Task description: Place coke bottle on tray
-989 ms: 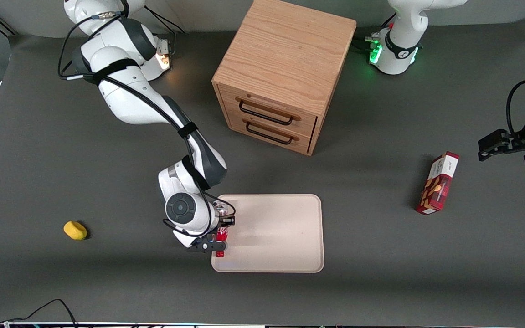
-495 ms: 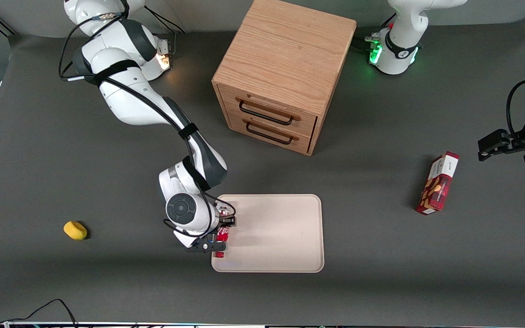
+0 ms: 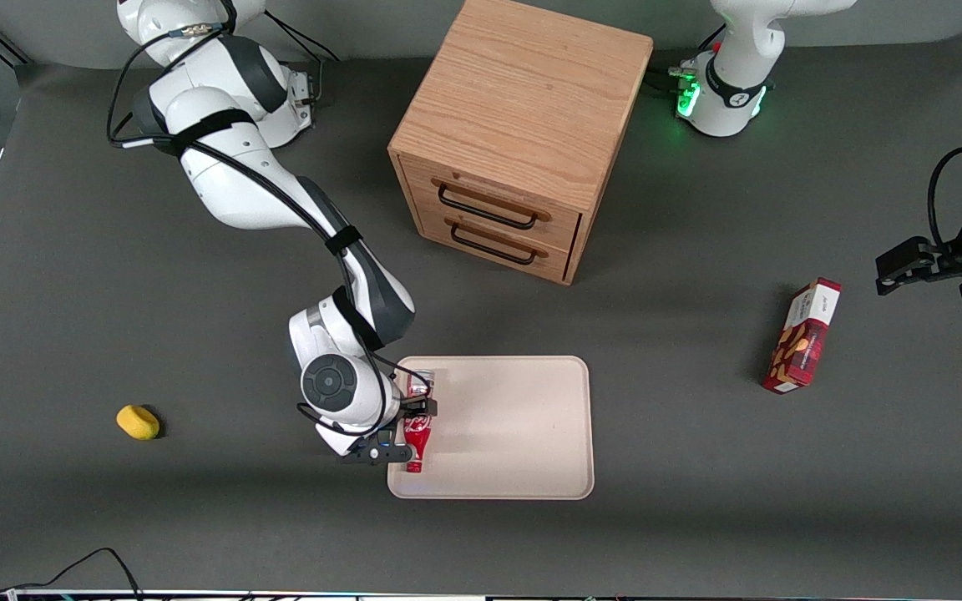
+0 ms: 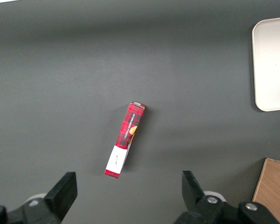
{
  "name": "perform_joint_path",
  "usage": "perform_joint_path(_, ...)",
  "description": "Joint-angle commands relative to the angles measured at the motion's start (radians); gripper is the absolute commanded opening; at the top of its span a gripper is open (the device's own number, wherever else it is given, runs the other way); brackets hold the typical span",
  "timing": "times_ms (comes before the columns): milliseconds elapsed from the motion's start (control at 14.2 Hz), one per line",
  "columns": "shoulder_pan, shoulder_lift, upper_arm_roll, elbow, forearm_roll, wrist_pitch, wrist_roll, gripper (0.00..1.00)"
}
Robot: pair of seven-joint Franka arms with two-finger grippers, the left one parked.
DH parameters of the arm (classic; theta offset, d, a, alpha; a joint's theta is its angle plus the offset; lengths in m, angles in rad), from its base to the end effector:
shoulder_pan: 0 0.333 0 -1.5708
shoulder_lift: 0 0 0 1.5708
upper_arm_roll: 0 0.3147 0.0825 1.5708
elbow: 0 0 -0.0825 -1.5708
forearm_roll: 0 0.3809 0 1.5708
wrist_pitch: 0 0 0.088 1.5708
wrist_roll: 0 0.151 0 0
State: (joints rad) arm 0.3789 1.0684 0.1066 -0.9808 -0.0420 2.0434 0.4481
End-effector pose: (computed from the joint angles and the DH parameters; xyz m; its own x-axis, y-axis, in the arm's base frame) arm 0.7031 0.3361 0.1609 0.9997 0.0022 -0.0260 0.0010 -0.9988 -0.0496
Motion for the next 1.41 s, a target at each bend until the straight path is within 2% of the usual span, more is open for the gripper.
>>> perform_joint_path(0,0.003,0.005,-0.007,0.019,0.008,-0.003,-0.025,1.0)
perform_joint_path(918,0.008,-0.05,-0.002,0.019,0.019,-0.152,-0.014,1.0)
perform_joint_path(1201,0.003,-0.117,0.007,0.016,0.021,-0.222,0.014,1.0)
perform_joint_path(1342,-0.003,-0.168,0.008,0.008,0.022,-0.303,0.041,1.0)
